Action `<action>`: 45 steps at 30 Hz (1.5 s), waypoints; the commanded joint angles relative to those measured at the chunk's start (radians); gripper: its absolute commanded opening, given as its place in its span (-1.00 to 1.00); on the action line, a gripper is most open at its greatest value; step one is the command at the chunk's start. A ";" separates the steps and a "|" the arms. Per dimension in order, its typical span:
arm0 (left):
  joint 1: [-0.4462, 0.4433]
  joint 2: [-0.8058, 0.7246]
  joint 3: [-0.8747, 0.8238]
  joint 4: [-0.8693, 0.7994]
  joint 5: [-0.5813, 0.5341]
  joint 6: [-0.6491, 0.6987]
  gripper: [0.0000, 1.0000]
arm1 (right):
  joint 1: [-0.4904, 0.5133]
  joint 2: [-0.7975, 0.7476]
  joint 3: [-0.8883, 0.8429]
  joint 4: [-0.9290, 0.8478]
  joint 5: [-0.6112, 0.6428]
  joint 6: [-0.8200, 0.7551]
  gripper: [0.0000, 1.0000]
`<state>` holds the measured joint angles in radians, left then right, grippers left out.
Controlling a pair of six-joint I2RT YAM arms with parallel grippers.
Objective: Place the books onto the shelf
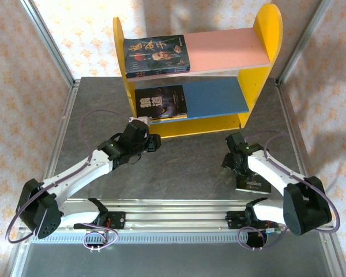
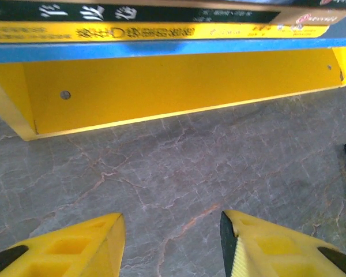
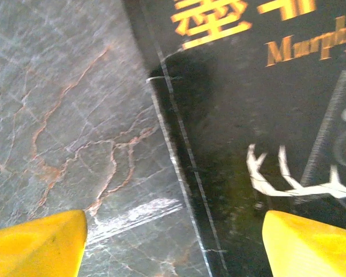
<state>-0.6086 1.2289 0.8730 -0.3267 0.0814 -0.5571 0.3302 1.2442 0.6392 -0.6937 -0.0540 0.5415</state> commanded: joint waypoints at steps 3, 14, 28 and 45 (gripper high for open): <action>-0.025 0.040 0.053 -0.064 0.004 -0.005 -0.06 | 0.033 0.023 -0.018 0.070 -0.088 -0.034 0.54; -0.034 0.065 0.057 -0.084 -0.006 -0.015 -0.06 | 0.231 0.137 0.042 0.202 -0.170 0.024 0.48; -0.034 0.045 0.023 -0.101 -0.014 -0.028 -0.06 | 0.566 0.370 0.292 0.357 -0.208 0.128 0.44; -0.043 0.207 0.047 -0.005 0.110 -0.025 -0.04 | 0.368 -0.075 0.007 0.113 -0.070 0.145 0.65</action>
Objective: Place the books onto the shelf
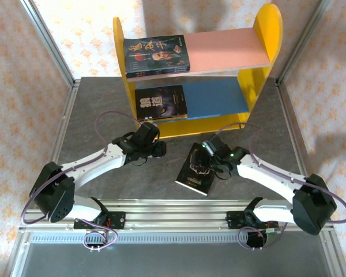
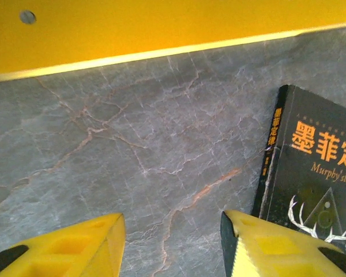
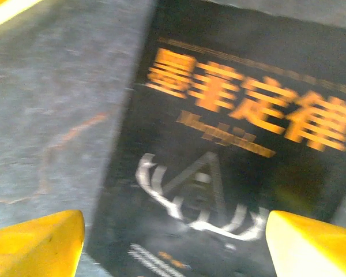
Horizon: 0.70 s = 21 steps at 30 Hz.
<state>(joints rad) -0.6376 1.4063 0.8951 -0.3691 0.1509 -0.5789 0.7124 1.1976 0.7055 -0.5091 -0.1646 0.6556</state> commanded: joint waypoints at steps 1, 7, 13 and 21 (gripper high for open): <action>-0.015 0.041 0.034 0.036 0.049 -0.001 -0.04 | -0.017 -0.039 -0.077 -0.067 0.038 0.038 0.65; -0.034 0.105 0.080 0.019 0.065 0.011 -0.04 | -0.019 -0.026 -0.129 -0.030 0.042 0.063 0.66; -0.054 0.132 0.079 0.027 0.076 0.003 -0.04 | -0.022 0.053 -0.101 0.028 0.025 0.031 0.67; -0.059 0.155 0.067 0.026 0.071 -0.010 -0.04 | -0.022 0.228 -0.013 0.191 -0.080 -0.005 0.59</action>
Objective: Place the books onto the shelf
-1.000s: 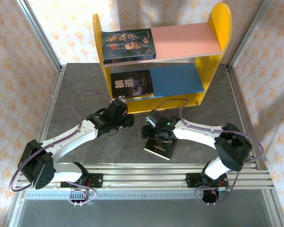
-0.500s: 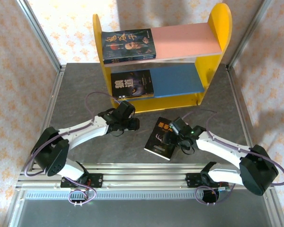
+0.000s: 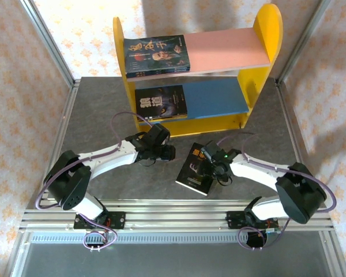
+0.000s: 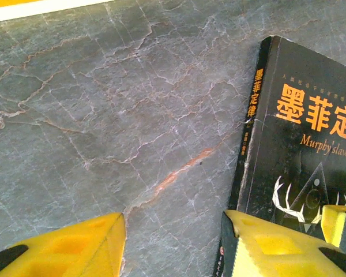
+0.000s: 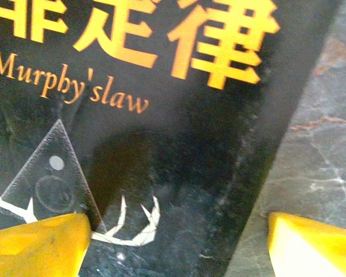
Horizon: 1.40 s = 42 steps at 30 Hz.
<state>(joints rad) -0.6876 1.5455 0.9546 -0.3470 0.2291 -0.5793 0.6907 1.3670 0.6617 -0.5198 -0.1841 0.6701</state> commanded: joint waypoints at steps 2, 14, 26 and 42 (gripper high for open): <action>-0.009 0.022 0.003 -0.003 -0.013 -0.010 -0.04 | 0.000 0.070 0.044 0.211 -0.061 -0.026 0.59; -0.009 0.112 -0.013 0.076 0.046 -0.007 -0.04 | 0.014 0.120 0.063 0.306 -0.126 -0.082 0.43; -0.009 0.159 -0.065 0.177 0.120 -0.029 -0.01 | 0.071 0.176 0.002 0.416 -0.156 -0.086 -0.16; -0.009 0.058 -0.112 0.280 0.233 -0.069 0.00 | 0.087 0.265 0.030 0.472 -0.205 -0.101 -0.38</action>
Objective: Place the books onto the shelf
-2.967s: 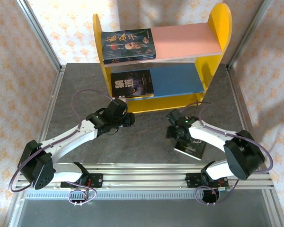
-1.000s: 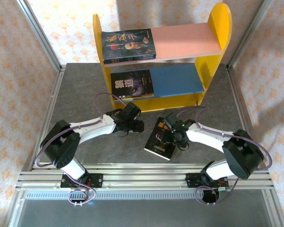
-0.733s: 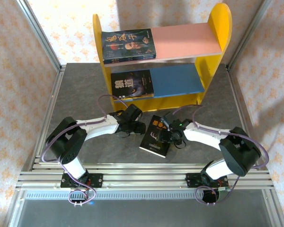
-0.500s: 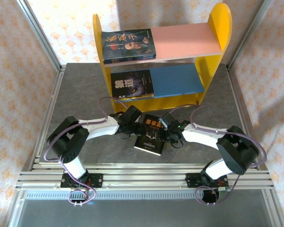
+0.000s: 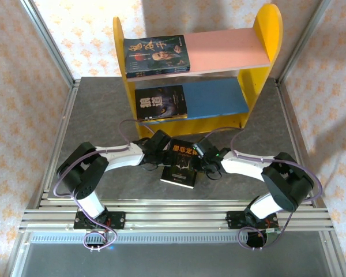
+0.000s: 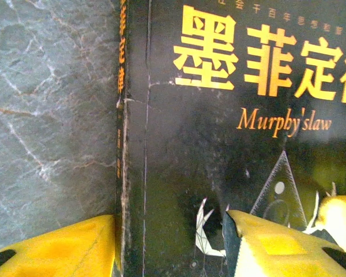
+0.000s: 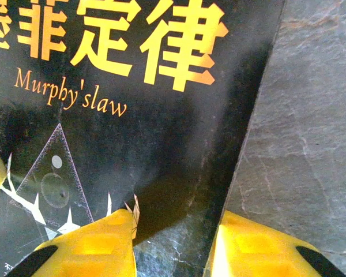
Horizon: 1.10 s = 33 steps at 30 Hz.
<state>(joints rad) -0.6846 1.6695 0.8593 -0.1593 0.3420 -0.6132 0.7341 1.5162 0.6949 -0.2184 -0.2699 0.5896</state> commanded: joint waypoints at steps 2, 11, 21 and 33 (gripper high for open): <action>-0.012 -0.133 -0.018 0.107 0.150 -0.047 0.01 | 0.049 0.125 0.012 0.170 -0.119 -0.022 -0.36; -0.013 -0.228 -0.057 0.117 0.161 -0.085 0.02 | 0.056 0.139 0.059 0.167 -0.121 -0.024 -0.18; -0.013 -0.148 -0.069 0.179 0.164 -0.107 -0.05 | 0.056 0.123 0.056 0.163 -0.117 -0.021 -0.06; -0.014 -0.159 -0.032 0.056 0.072 -0.044 -0.60 | 0.017 0.048 0.034 0.083 -0.032 -0.016 0.33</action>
<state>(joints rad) -0.6743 1.5211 0.7845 -0.0906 0.4152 -0.6949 0.7559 1.5635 0.7589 -0.1757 -0.3012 0.5793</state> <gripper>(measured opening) 0.213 0.660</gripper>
